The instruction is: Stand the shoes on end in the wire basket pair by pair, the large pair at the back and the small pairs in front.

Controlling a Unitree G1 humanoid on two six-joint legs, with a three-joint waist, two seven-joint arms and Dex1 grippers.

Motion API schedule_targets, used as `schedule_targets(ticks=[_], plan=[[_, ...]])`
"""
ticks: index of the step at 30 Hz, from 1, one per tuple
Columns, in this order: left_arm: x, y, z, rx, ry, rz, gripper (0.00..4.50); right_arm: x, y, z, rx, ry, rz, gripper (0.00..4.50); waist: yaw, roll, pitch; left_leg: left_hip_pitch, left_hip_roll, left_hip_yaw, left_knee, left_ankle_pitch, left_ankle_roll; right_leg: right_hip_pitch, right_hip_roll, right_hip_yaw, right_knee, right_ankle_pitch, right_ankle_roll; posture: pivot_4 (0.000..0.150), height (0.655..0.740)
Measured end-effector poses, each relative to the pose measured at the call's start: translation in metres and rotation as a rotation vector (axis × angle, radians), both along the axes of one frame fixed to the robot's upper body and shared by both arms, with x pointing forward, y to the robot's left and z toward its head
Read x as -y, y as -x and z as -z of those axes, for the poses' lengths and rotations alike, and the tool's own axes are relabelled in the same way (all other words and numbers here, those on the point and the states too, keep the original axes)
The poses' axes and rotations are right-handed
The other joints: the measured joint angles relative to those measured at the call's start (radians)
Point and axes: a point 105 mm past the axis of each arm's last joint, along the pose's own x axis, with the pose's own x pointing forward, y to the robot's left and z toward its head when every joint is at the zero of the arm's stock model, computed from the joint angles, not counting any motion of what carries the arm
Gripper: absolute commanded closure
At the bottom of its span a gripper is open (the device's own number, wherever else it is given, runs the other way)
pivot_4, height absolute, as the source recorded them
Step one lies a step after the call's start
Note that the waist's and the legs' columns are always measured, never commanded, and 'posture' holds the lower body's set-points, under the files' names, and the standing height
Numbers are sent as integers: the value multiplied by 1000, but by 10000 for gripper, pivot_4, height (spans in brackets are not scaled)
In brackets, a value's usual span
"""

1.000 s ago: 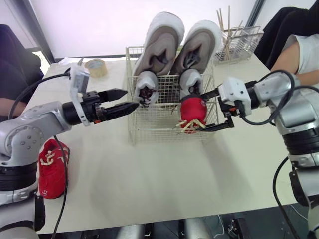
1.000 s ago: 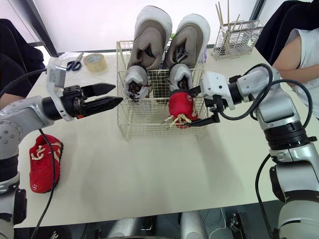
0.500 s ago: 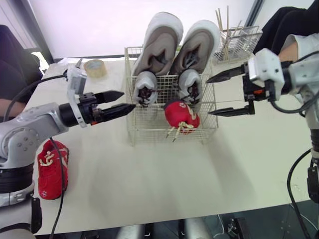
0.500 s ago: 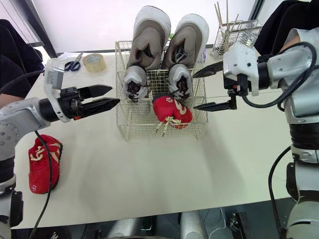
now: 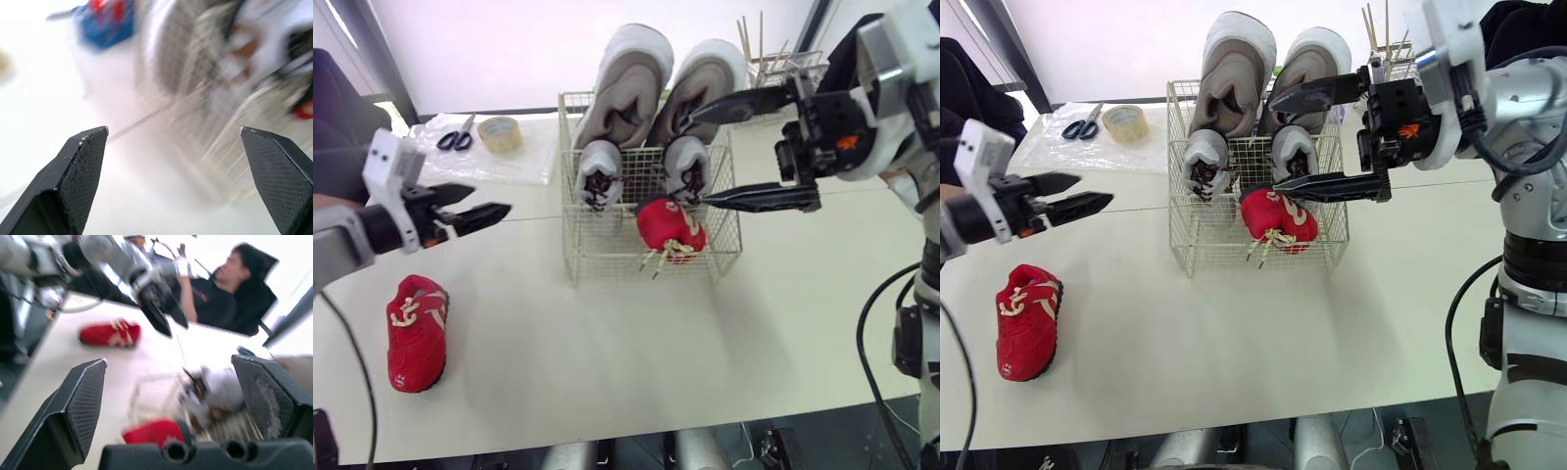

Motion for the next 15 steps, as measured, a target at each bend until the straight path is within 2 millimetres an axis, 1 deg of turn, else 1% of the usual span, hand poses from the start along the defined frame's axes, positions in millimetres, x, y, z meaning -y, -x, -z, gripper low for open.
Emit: schedule_targets(ticks=[2, 7, 10, 13, 15], plan=[[-22, 10, 15, -81, -30, -106, 0, -4, 1, 1, -2, 3, -24, 493, 0, 0, 0, 0, 0, 0, 0, 0, 0, 0, 0, 0, 2, 0, 0, 1500, 7400], [-62, 32, 47, -222, -25, -278, 0, -10, -1, 7, 10, 20, -58, 493, 2, 0, 0, 1, 0, 0, 0, 0, -1, -1, -1, 0, 4, 0, 0, 1500, 7400], [-80, 42, 63, -272, 4, -343, 0, -12, -2, 9, 11, 22, -71, 493, 1, 0, 0, 1, 0, 0, 0, 0, -1, -1, -1, 0, 4, -1, -1, 1500, 7400], [-98, 51, 89, -348, 78, -418, 0, -12, -2, 9, 13, 22, -74, 493, 1, 0, 0, 1, 0, 0, -1, 0, -1, -2, -1, 0, 4, -1, -1, 1500, 7400], [-103, 51, 92, -344, 91, -426, 0, -12, -2, 9, 12, 22, -73, 493, 3, -1, -1, 1, 0, 0, -1, 0, -1, -1, -2, 0, 4, -1, -1, 1500, 7400]])
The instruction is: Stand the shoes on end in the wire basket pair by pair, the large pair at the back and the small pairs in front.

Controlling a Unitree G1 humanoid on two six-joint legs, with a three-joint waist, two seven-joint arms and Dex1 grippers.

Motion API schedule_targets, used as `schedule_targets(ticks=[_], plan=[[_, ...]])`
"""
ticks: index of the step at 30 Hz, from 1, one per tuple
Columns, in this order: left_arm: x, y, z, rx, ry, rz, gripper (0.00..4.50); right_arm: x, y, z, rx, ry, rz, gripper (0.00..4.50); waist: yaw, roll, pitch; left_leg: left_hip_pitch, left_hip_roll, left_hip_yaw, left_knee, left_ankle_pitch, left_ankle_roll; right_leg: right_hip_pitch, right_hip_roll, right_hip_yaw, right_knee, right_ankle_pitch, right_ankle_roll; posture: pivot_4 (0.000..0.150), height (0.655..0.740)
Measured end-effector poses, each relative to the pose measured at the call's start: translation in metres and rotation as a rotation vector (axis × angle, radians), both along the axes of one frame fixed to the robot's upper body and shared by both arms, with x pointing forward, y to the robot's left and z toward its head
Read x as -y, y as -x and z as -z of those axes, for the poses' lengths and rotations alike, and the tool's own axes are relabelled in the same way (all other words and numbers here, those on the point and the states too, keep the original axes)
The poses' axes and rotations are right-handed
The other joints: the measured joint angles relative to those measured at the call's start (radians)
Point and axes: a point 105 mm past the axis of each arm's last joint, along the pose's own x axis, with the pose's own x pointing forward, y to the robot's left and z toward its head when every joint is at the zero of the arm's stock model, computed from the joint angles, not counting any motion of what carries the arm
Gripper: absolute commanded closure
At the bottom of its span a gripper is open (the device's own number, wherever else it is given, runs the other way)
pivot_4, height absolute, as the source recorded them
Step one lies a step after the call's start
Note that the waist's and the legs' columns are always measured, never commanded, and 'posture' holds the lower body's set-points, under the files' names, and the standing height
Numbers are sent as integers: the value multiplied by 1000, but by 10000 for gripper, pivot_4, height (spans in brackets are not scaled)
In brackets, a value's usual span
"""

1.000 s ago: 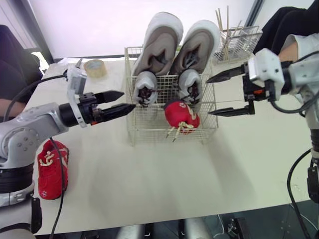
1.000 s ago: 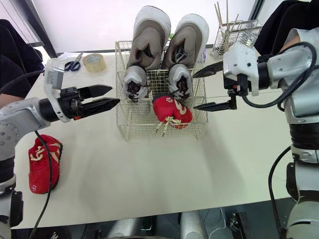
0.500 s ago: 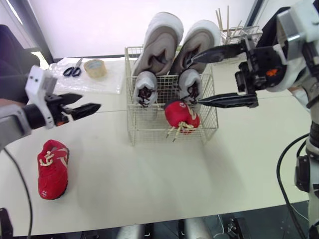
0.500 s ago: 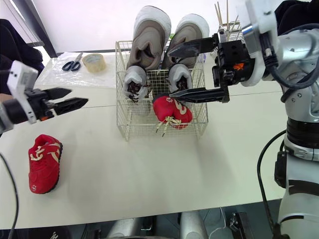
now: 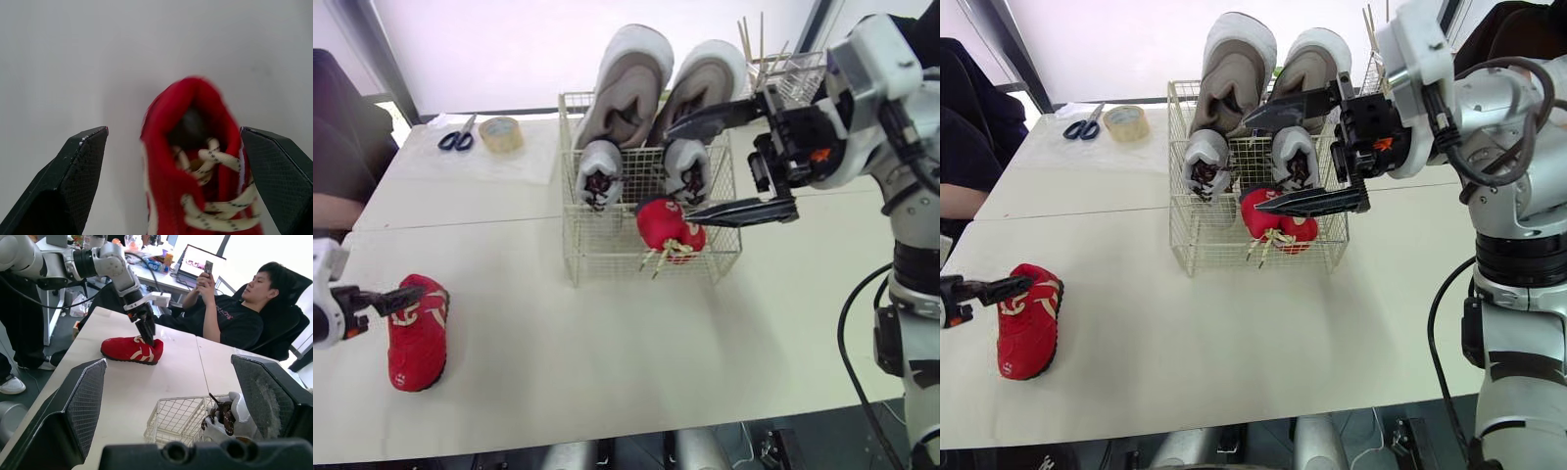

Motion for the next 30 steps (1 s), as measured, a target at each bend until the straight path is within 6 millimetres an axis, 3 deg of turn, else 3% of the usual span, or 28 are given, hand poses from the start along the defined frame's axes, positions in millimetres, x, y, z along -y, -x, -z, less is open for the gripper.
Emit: schedule_targets(ticks=[7, 10, 12, 17, 26, 28, 30], plan=[[-12, -14, 17, -3, 24, -29, 0, 3, 0, -1, 1, 11, 26, 493, -3, 0, -1, 0, 0, 0, -1, 0, 0, 0, -1, 0, 0, 0, 0, 1500, 7400], [-11, -24, 27, -13, 38, -24, 8417, 3, -1, -1, -6, 13, 39, 0, -2, 0, -1, 0, -1, 0, -1, 0, 0, 0, -1, 0, 0, 1, 1, 1500, 7400], [-8, -30, 38, -34, 60, -12, 18225, 3, 0, -1, -5, 15, 43, 0, -2, 0, -1, 0, -1, 0, -1, 0, 0, 0, -1, 0, 0, 1, 1, 1500, 7400], [0, -36, 39, -32, 59, 52, 43105, 3, 0, -2, -3, 18, 49, 0, 1, 3, -3, 1, -1, 0, -1, 0, 0, 0, -2, 0, 1, 0, 0, 1500, 7400], [7, -42, 32, 13, 50, 68, 44553, 4, -2, -2, 4, 24, 68, 0, 2, 3, -4, 1, -1, 0, 0, 0, 0, 0, -2, 0, 2, 0, -1, 1500, 7400], [23, -57, 13, 134, 79, 91, 44553, 5, -2, -2, 7, 28, 73, 0, 7, -1, -2, 0, -1, 0, 1, 0, 0, 0, -2, 0, 2, 1, 1, 1500, 7400], [52, -80, -34, 369, 102, 140, 44553, 5, -4, -1, 5, 27, 73, 0, 17, -6, -2, -2, -1, 0, 3, 0, 0, 0, -2, -1, 1, 1, 1, 1500, 7400]])
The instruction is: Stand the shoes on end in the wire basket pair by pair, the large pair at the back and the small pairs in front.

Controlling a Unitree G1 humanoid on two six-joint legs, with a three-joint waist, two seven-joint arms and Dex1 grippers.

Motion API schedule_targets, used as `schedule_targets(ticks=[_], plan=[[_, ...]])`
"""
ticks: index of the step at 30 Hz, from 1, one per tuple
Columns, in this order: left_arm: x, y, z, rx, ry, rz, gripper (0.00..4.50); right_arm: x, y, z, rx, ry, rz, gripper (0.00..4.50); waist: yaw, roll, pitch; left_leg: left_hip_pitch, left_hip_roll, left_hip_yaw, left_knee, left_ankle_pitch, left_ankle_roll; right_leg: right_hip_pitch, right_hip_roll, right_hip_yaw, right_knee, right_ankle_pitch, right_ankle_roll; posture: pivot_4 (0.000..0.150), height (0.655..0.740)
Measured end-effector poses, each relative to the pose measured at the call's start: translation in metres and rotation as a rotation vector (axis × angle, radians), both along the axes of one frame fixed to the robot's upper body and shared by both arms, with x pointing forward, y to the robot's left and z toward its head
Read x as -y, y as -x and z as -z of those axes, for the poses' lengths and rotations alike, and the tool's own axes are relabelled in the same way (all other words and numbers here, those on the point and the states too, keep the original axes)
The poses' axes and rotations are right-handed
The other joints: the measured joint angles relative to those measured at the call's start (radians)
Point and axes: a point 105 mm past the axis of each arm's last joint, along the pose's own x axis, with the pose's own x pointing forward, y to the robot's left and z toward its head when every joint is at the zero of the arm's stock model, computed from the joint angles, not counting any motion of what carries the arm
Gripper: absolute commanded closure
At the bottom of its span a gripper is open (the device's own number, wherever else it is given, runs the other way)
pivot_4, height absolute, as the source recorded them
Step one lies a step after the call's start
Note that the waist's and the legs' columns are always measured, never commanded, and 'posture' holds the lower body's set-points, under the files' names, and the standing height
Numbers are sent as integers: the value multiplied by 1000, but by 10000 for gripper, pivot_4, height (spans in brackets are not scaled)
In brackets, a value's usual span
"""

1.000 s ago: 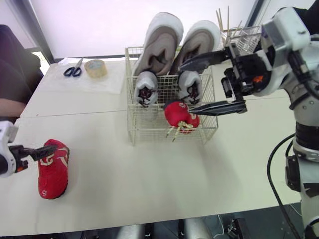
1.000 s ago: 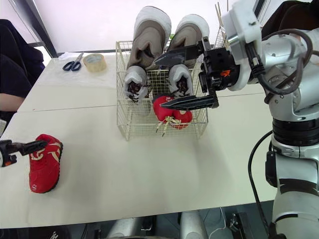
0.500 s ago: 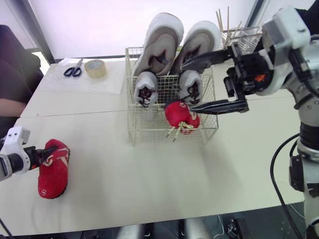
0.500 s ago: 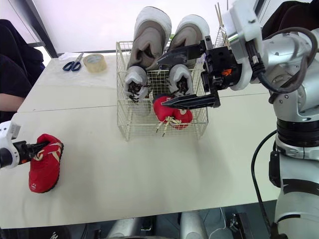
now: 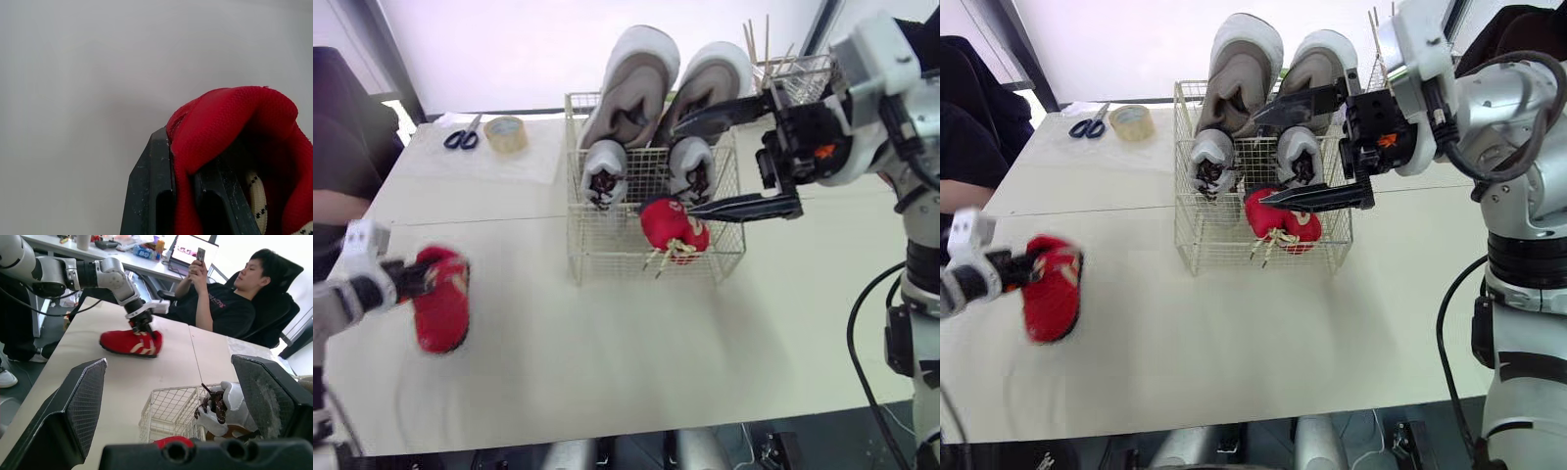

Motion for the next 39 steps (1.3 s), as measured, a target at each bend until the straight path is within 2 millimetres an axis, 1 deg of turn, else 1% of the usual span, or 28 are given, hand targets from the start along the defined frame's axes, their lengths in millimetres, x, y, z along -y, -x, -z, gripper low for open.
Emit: schedule_targets(ticks=[2, 3, 5, 8, 11, 12, 13, 14, 16, 20, 23, 25, 28, 32, 35, 37, 39], plan=[[27, -10, -50, 217, 20, 30, 44553, -1, -1, 1, 6, 6, -5, 0, 3, -2, -1, -1, -1, 0, 1, 0, 0, 0, 0, 0, -1, 0, 0, 1500, 7400], [41, -9, -72, 326, 38, 52, 44553, -2, -1, 0, 13, 9, -7, 0, 3, -2, -1, -1, -1, 1, 1, 0, 0, 0, 0, 0, -1, 0, 0, 1500, 7400], [68, -4, -97, 464, 77, 104, 44553, -3, -2, -1, 16, 8, -11, 0, 1, -2, -1, 0, -1, 1, 1, 1, -2, 0, 0, 0, -1, 0, 0, 1500, 7400], [108, 3, -114, 593, 158, 173, 44553, -2, -4, -1, 18, 10, -7, 0, 0, -3, 0, -1, -1, 1, 1, 2, -3, 0, 0, 0, -1, 0, 1, 1500, 7400], [131, 9, -127, 683, 178, 200, 44553, -1, -6, -1, 22, 17, 1, 0, 0, -3, 0, 0, 0, 1, 1, 2, -3, 0, 1, 0, -1, 0, 0, 1500, 7400], [137, 11, -129, 702, 182, 213, 44553, -1, -6, -1, 24, 18, 3, 0, 2, -3, 0, 0, 0, 1, 1, 2, -3, 0, 1, 0, -1, 0, 0, 1500, 7400], [147, 13, -131, 728, 178, 234, 44553, -1, -6, 0, 24, 22, 5, 0, 3, -3, 0, 0, 0, 1, 2, 2, -2, 1, 1, 0, -1, 0, 0, 1500, 7400], [161, 13, -132, 756, 162, 257, 44553, -2, -7, 0, 25, 25, 7, 0, 6, -3, 0, 0, -1, 1, 2, 2, -2, 1, 1, 0, -1, 0, 0, 1500, 7400], [175, 13, -131, 785, 128, 280, 44553, -2, -7, 1, 25, 28, 8, 0, 7, -3, 0, 0, -1, 1, 3, 1, -1, 2, 1, 0, -1, 0, 0, 1500, 7400], [191, 12, -130, 877, 44, 270, 44553, 0, -7, 0, 24, 37, 20, 0, 6, -3, 0, 0, -1, 1, 3, 1, 0, 2, 1, 0, -1, 0, 0, 1500, 7400], [205, 10, -120, 933, -18, 263, 44553, 1, -6, 0, 27, 45, 32, 0, 6, -3, 0, 0, -1, 1, 2, 0, 1, 2, 1, 0, -2, 0, 0, 1500, 7400], [210, 6, -115, 956, -41, 243, 44553, 2, -5, -1, 29, 47, 37, 0, 6, -3, 0, 0, -1, 1, 3, 0, 1, 2, 1, 0, -2, 0, 0, 1500, 7400], [211, 5, -107, 986, -52, 194, 44553, 2, -4, -1, 31, 51, 43, 0, 6, -3, 0, 0, 0, 1, 3, 0, 2, 2, 1, 0, -2, 0, 0, 1500, 7400], [218, 6, -84, 1038, -113, 162, 44553, 2, -3, -2, 29, 54, 50, 0, 8, -3, 0, 0, -1, 1, 3, -1, 2, 2, 1, 0, -2, 0, 0, 1500, 7400], [220, 7, -75, 1090, -151, 120, 44553, 2, -4, -2, 31, 52, 57, 0, 9, -3, -1, 0, -1, 1, 4, -1, 3, 3, 0, 0, -3, 0, 0, 1500, 7400], [222, 11, -71, 1125, -173, 111, 44553, 2, -3, -2, 32, 55, 60, 0, 9, -3, -1, 0, -1, 1, 4, -1, 3, 3, 0, 0, -3, 0, 0, 1500, 7400], [224, 11, -63, 1140, -197, 108, 44553, 2, -3, -2, 33, 58, 62, 0, 8, -2, -2, 0, -1, 1, 4, -1, 3, 3, 0, 0, -2, 0, 0, 1500, 7400]])
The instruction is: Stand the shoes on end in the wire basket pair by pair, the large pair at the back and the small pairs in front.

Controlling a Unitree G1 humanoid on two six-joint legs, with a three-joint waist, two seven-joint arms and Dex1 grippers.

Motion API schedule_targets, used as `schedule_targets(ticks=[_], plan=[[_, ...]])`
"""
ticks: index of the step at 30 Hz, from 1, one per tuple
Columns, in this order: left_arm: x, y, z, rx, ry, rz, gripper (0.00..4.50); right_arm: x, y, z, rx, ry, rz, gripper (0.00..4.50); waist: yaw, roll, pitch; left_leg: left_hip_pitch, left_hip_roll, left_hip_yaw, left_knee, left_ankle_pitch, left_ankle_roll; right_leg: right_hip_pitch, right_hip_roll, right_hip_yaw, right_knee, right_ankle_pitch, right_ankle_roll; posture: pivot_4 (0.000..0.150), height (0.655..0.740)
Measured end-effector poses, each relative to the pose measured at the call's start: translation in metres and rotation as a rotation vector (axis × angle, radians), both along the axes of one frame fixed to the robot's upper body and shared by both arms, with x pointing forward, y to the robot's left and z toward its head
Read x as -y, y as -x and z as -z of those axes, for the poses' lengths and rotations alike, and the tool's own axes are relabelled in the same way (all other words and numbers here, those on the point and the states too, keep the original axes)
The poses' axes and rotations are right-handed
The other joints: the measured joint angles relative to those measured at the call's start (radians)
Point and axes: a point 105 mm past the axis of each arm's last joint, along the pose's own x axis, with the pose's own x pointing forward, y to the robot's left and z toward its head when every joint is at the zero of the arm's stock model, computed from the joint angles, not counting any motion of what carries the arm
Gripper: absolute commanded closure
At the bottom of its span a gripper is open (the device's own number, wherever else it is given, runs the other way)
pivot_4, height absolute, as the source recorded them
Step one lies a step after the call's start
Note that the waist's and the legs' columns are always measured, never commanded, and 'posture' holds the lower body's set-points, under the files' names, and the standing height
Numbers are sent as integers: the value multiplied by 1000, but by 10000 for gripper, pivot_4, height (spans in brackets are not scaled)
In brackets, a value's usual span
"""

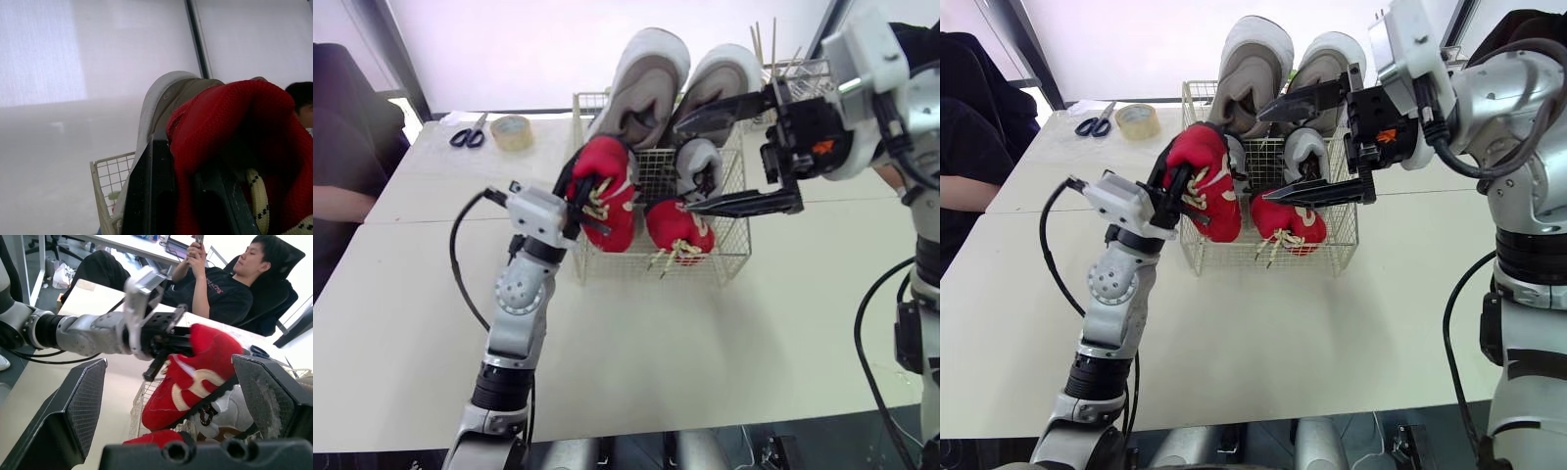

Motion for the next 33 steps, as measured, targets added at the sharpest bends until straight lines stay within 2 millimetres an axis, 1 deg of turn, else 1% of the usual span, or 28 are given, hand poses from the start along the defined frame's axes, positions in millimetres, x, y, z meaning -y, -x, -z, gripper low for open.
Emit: schedule_targets(ticks=[2, 3, 5, 6, 9, 12, 13, 18, 21, 23, 24, 27, 30, 33], plan=[[-1, -2, 14, -23, 1, -18, 44553, 0, 0, 0, 1, 2, 2, 0, -1, 0, 0, 0, 0, 0, 0, 0, 0, 0, 0, 0, 0, 0, 0, 1500, 7400], [-1, -2, 16, -19, 4, -20, 44553, 0, 0, 0, 1, 2, 3, 0, 0, 0, 0, 0, 0, 0, 0, 0, 0, 0, 0, 0, 0, 0, 0, 1500, 7400], [1, -1, 20, -9, 3, -23, 36965, 0, 0, 0, 1, 2, 2, 0, 1, 0, 0, 0, 0, 0, 0, 0, 0, 0, 0, 0, 0, 0, 0, 1500, 7400], [1, -1, 22, -10, 6, -26, 34355, 0, 0, 0, 1, 2, 2, 0, 0, 0, 0, 0, 0, 0, 0, 0, 0, 0, 0, 0, 0, 0, 0, 1500, 7400], [0, -1, 35, -41, -6, -36, 19648, 0, 0, 0, 1, 3, 2, 0, 1, 0, 0, 0, 0, 0, 0, 0, 0, 0, 0, 0, 0, 0, 0, 1500, 7400], [-3, 0, 42, -58, -19, -44, 4605, 1, 0, 0, 1, 4, 3, 0, 2, 0, 0, 0, 0, 0, 1, 0, 0, 0, 0, 0, 0, 0, 0, 1500, 7400], [-5, 0, 45, -65, -28, -48, 372, 1, 0, 0, 1, 4, 3, 0, 2, 0, 0, 0, 0, 0, 1, 0, 0, 0, 0, 0, 0, 0, 0, 1500, 7400], [-14, 3, 49, -40, -110, -95, 372, 1, -1, 2, -3, 5, 6, 0, -1, 0, 0, 0, 0, 0, 0, 0, 0, 0, 0, 0, 0, 0, 0, 1500, 7400], [-35, 6, 49, -28, -154, -155, 372, 3, -2, 6, -3, 4, 19, 0, -4, 0, 0, 0, 1, 0, -1, 0, 0, -1, 0, 0, 1, 0, 0, 1500, 7400], [-49, 8, 51, -50, -170, -181, 372, 5, -4, 10, -11, -2, 32, 0, -5, 1, 0, 0, 1, 0, -1, 0, 0, -2, 0, 0, 1, 0, 0, 1500, 7400], [-52, 9, 52, -68, -177, -172, 372, 6, -5, 11, -12, -6, 36, 0, -4, 1, 0, 0, 1, 0, -2, 0, 0, -2, 0, 0, 1, 0, 0, 1500, 7400], [-57, 17, 57, -143, -203, -108, 372, 7, -6, 12, -8, -15, 46, 0, -6, 1, 0, 0, 1, 0, -2, 0, 0, -2, 0, 0, 0, 0, 0, 1500, 7400], [-61, 27, 65, -259, -231, -19, 372, 9, -6, 12, 3, -27, 53, 0, -6, 1, 0, 0, 1, 0, -3, 0, 0, -2, 0, 0, 0, 0, -1, 1500, 7400], [-66, 39, 83, -457, -267, 76, 372, 9, -7, 13, 21, -37, 56, 0, -6, 1, 0, 0, 1, 0, -3, 0, 0, -2, 0, 0, 0, -2, -3, 1500, 7400]])
